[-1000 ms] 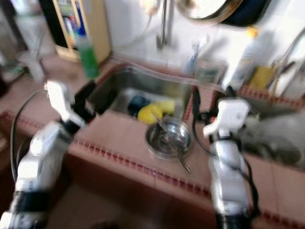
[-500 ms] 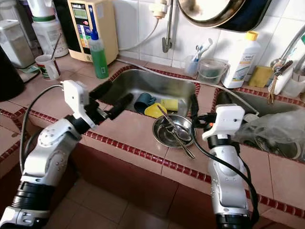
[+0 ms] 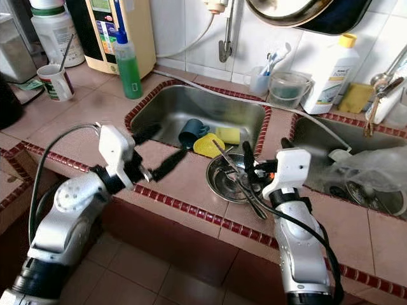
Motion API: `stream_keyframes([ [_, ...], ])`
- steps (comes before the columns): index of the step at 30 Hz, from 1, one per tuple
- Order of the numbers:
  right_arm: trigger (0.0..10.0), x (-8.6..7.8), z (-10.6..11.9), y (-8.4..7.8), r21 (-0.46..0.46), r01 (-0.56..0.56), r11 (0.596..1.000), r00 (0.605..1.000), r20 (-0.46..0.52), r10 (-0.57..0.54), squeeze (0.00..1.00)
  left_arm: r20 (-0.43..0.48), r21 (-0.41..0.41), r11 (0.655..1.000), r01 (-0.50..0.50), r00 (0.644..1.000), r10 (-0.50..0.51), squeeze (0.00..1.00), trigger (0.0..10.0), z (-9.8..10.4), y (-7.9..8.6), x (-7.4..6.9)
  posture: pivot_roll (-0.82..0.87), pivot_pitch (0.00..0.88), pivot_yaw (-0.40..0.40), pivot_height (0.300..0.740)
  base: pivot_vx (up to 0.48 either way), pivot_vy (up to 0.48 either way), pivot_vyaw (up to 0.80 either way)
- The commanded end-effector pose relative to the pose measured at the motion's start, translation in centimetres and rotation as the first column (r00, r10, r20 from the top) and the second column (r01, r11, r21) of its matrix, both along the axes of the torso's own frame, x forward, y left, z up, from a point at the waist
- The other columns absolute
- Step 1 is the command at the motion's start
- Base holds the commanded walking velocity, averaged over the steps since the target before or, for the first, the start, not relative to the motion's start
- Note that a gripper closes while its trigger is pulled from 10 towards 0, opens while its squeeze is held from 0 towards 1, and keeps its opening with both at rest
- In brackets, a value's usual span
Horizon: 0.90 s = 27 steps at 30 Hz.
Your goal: Kitchen organization
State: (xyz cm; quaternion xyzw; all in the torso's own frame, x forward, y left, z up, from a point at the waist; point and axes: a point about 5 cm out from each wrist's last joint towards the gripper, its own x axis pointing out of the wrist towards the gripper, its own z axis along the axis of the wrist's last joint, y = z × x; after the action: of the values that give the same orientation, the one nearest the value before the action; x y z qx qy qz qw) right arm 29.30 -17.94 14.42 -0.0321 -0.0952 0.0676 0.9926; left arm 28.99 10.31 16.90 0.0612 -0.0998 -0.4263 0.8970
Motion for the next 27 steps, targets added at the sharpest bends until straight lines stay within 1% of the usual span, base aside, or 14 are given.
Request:
stream_keyframes([
  [1,10.0,0.4,0.2,0.3,-0.002,-0.030,1.000,0.999,-0.017,0.029,0.00,0.040,0.025,0.999,0.035,0.999,-0.036,0.00,10.0,0.4,-0.5,-0.6,0.04,0.000,-0.031,0.740,0.000,0.000,0.00],
  [3,10.0,0.7,0.3,0.7,-0.004,-0.056,0.998,0.998,-0.030,0.055,0.00,0.034,0.029,0.999,0.042,0.998,-0.043,0.00,10.0,0.2,-0.6,-0.9,0.04,0.000,-0.032,0.740,0.000,0.000,0.00],
  [4,10.0,0.9,0.3,1.1,-0.016,-0.081,0.997,0.995,-0.056,0.080,0.00,0.037,0.040,0.998,0.057,0.998,-0.058,0.00,10.0,0.0,-0.9,-1.3,0.05,0.000,-0.033,0.740,0.000,0.000,0.00],
  [7,10.0,1.1,0.2,1.7,-0.014,-0.124,0.992,0.987,-0.100,0.122,0.00,0.037,0.044,0.996,0.072,0.997,-0.074,0.00,10.0,0.0,-1.2,-1.8,0.05,0.000,-0.035,0.740,0.000,0.000,0.00],
  [8,10.0,1.2,0.0,1.9,-0.037,-0.143,0.989,0.981,-0.134,0.137,0.00,0.033,0.045,0.994,0.098,0.994,-0.100,0.00,10.0,0.1,-1.5,-2.2,0.05,0.000,-0.037,0.740,0.000,0.000,0.00],
  [10,10.0,1.2,-0.2,1.9,-0.030,-0.145,0.989,0.978,-0.156,0.138,0.00,0.034,0.049,0.993,0.109,0.993,-0.110,0.00,10.0,0.1,-1.7,-2.4,0.05,0.000,-0.041,0.740,0.000,0.000,0.00],
  [14,10.0,1.2,-0.6,1.9,0.019,-0.151,0.988,0.966,-0.209,0.152,0.00,0.032,0.054,0.990,0.127,0.991,-0.129,0.00,10.0,0.3,-1.9,-2.7,0.05,0.000,-0.046,0.740,0.000,0.000,0.00],
  [16,10.0,1.1,-0.8,1.8,0.011,-0.146,0.989,0.963,-0.229,0.145,0.00,0.022,0.053,0.990,0.131,0.991,-0.132,0.00,10.0,0.2,-1.9,-2.9,0.05,0.000,-0.047,0.740,0.000,0.000,0.00],
  [17,10.0,1.0,-1.1,1.7,0.003,-0.138,0.990,0.956,-0.260,0.134,0.00,0.012,0.064,0.989,0.136,0.991,-0.137,0.00,10.0,0.0,-2.0,-3.1,0.05,0.000,-0.050,0.740,0.000,0.000,0.00],
  [21,10.0,0.7,-1.4,1.4,0.024,-0.136,0.990,0.944,-0.300,0.137,0.00,0.008,0.093,0.985,0.146,0.989,-0.148,0.00,10.0,-0.6,-2.0,-3.7,0.05,0.000,-0.051,0.740,0.000,0.000,0.00],
  [23,10.0,0.6,-1.6,1.2,0.012,-0.124,0.992,0.938,-0.326,0.121,0.00,0.000,0.104,0.982,0.156,0.988,-0.157,0.00,10.0,-0.8,-2.0,-4.0,0.05,0.000,-0.053,0.740,0.000,0.000,0.00],
  [24,10.0,0.6,-1.9,1.0,0.018,-0.116,0.993,0.928,-0.355,0.115,0.00,-0.017,0.107,0.982,0.158,0.987,-0.157,0.00,10.0,-1.2,-2.0,-4.1,0.05,0.000,-0.054,0.740,0.000,0.000,0.00],
  [25,10.0,0.6,-1.9,1.0,0.022,-0.115,0.993,0.925,-0.362,0.116,0.00,-0.020,0.107,0.982,0.157,0.988,-0.156,0.00,10.0,-1.2,-2.0,-4.1,0.05,0.000,-0.054,0.740,0.000,0.000,0.00],
  [27,10.0,0.6,-2.3,1.0,0.047,-0.111,0.993,0.904,-0.409,0.120,0.00,-0.022,0.113,0.981,0.160,0.987,-0.159,0.00,10.0,-1.3,-2.1,-4.3,0.05,0.000,-0.054,0.740,0.000,0.000,0.00],
])
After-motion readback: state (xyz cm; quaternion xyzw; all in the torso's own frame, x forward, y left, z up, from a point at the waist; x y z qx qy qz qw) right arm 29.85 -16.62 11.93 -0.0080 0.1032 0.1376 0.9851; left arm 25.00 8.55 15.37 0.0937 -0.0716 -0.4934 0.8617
